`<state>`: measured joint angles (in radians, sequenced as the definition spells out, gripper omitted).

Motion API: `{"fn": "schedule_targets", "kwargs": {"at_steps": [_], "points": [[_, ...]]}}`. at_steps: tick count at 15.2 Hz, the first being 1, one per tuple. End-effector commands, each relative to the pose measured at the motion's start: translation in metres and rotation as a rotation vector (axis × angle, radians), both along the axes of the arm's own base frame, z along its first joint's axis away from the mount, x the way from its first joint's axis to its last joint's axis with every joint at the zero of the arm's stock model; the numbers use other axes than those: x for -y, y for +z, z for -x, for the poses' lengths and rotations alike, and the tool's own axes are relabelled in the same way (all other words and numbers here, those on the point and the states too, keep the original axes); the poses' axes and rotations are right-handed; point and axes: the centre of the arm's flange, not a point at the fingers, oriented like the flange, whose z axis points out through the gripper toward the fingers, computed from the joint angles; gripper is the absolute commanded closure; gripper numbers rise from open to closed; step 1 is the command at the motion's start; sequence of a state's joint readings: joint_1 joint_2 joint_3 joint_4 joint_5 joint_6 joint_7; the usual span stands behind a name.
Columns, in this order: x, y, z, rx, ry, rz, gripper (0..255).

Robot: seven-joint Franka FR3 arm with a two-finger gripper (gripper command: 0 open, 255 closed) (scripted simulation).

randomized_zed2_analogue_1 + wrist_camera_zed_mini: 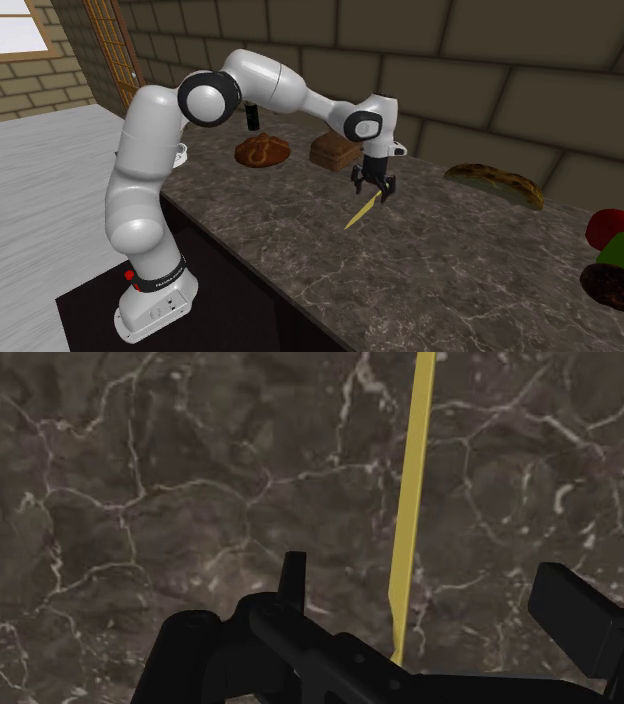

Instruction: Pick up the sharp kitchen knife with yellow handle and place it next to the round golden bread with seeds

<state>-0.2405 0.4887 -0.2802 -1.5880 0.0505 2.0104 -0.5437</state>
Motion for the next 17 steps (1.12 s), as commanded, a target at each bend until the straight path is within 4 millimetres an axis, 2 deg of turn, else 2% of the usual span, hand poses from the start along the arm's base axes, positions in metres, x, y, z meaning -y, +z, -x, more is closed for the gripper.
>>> {"fn": "schedule_targets", "kwargs": {"at_steps": [1,2,10,11,17], "points": [[0.0011,-0.0102,0.0005,0.0,0.0,0.0,0],[0.0016,-0.0185,0.0012,0.0,0.0,0.0,0],[0.0016,-0.0185,0.0012,0.0,0.0,0.0,0],[0.0016,-0.0185,0.0012,0.0,0.0,0.0,255],[0.0016,-0.0185,0.0012,0.0,0.0,0.0,255]]}}
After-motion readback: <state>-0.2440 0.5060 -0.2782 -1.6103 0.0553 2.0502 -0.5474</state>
